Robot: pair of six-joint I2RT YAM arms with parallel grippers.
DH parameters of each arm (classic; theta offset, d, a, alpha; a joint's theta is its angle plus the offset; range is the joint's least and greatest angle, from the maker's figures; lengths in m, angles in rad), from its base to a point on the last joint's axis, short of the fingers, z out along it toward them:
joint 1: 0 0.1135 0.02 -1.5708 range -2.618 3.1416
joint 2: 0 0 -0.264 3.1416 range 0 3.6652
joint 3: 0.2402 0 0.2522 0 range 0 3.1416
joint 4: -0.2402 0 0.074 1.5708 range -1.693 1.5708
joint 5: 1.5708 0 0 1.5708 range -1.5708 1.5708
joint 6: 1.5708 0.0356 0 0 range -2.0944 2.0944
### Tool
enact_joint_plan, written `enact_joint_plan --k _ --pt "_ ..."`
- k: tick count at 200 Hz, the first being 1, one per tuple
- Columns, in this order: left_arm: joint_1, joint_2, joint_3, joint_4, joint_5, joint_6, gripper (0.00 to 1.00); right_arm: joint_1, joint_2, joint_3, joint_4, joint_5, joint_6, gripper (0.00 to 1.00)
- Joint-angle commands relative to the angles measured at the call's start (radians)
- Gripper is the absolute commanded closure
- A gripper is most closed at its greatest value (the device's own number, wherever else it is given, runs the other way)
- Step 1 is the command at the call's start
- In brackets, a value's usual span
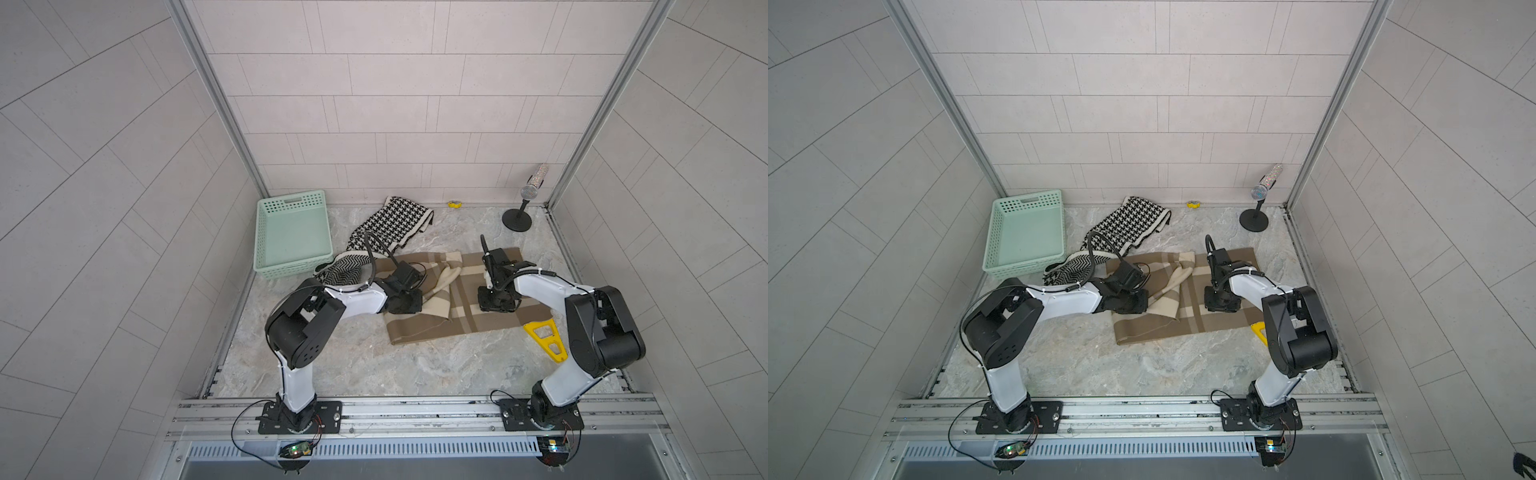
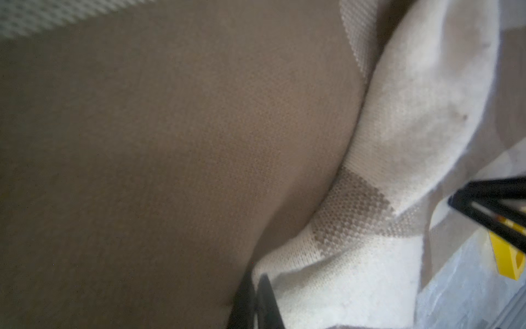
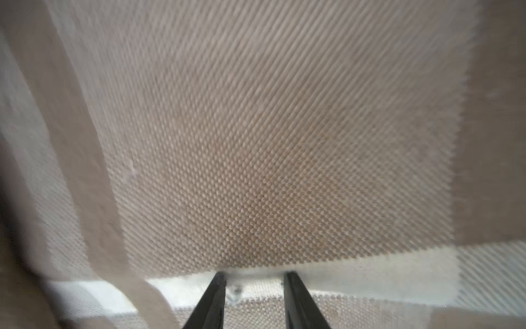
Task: Roll up the scarf and place it into the basket
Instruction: Fold the scarf at the center of the board.
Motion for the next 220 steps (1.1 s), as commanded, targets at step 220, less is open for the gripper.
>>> enact_joint_plan --k 220 --pt "0.097 -0.319 -0.158 -0.076 0.131 0.081 1.00 0.079 0.284 0.458 0.186 -0.174 0.297 0.56"
